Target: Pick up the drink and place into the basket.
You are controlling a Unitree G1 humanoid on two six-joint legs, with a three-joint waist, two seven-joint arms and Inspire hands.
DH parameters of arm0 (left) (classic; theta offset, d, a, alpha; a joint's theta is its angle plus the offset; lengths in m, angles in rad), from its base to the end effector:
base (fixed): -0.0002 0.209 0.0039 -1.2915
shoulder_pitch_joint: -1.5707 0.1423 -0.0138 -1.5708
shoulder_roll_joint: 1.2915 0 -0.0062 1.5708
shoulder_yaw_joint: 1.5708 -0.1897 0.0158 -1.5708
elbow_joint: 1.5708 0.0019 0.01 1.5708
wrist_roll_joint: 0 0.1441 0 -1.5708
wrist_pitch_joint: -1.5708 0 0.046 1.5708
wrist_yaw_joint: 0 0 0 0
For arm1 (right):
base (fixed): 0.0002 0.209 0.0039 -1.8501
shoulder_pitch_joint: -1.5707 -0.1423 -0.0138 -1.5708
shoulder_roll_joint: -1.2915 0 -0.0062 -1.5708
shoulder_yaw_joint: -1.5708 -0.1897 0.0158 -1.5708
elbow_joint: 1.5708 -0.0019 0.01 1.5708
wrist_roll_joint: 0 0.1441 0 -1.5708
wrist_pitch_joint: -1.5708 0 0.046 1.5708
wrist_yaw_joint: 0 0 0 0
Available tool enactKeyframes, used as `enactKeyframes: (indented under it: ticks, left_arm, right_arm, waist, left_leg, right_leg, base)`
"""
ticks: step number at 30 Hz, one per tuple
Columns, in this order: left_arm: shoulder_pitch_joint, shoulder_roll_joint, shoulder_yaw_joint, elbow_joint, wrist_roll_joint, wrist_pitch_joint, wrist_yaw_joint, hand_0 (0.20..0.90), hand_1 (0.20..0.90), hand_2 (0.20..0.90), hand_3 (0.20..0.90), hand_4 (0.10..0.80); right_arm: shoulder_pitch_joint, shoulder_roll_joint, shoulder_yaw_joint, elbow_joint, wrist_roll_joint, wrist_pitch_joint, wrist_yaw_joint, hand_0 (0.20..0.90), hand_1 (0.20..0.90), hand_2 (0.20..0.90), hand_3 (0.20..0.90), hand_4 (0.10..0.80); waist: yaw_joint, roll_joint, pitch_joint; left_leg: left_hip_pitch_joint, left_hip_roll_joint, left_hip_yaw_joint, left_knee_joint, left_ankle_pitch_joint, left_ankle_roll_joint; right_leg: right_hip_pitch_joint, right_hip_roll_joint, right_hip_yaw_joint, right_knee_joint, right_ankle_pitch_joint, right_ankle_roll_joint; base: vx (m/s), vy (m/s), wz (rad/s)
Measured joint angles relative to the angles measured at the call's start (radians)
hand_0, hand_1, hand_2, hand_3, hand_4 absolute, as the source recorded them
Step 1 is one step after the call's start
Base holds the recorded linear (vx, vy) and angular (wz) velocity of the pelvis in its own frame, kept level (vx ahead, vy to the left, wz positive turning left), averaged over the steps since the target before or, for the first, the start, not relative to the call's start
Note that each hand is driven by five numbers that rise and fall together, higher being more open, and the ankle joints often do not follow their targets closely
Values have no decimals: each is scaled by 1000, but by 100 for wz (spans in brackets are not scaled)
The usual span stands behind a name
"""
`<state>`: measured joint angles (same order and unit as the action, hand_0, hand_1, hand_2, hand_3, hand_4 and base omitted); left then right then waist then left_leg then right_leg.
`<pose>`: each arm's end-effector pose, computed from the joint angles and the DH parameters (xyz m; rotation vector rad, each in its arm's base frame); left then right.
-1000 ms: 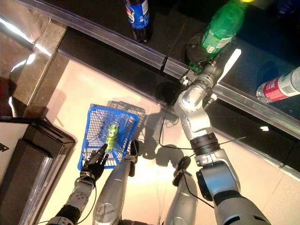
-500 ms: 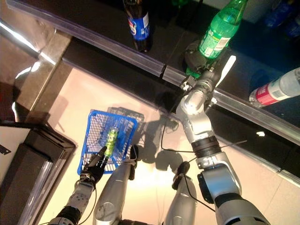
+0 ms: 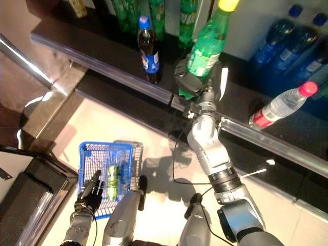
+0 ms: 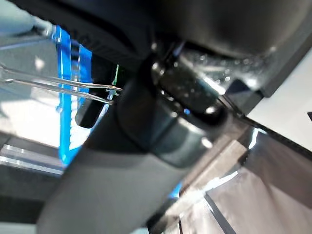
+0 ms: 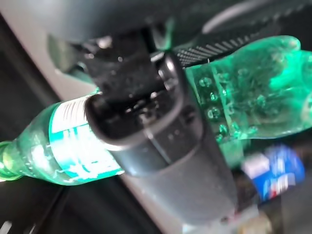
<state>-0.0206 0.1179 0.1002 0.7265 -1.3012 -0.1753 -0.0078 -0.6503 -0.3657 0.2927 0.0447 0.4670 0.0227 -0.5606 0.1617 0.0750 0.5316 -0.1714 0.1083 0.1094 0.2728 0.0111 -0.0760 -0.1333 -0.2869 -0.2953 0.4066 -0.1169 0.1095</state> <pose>0.1612 0.2083 -0.0775 -1.1063 0.3505 0.6513 0.2978 -0.1215 0.1802 0.1127 -0.4153 -0.1061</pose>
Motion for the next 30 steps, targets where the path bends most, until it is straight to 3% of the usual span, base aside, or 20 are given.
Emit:
enactKeyframes:
  ticks: [10, 16, 30]
  left_arm:
    - [78, -1, -15, -189, 70, -1, 26, 300, 300, 300, 200, 100]
    - [101, 0, -50, -310, 95, 1, 24, 300, 300, 300, 200, 100]
    - [130, 63, -92, -517, 55, 62, -83, 300, 300, 300, 200, 100]
  right_arm:
    - [12, 41, 173, -93, 86, 84, 109, 300, 300, 300, 200, 100]
    - [108, 47, 283, -93, 88, 123, 146, 300, 300, 300, 200, 100]
    - [168, 47, 306, -81, 82, 129, 119, 300, 300, 300, 200, 100]
  waist:
    - [29, -4, -10]
    - [54, -4, -11]
    - [99, -4, -11]
  left_leg:
    - [89, -2, -16, -47, 0, -12]
    - [89, -14, -43, -54, 1, -14]
    - [46, -23, -115, -81, 35, -36]
  right_leg:
    - [95, 4, -31, -26, -22, 7]
    - [111, -4, -38, -15, -43, 14]
    - [82, -20, -110, 47, -96, 3]
  base:
    - [85, 28, 6]
    - [-31, 19, 17]
    - [-44, -3, 15]
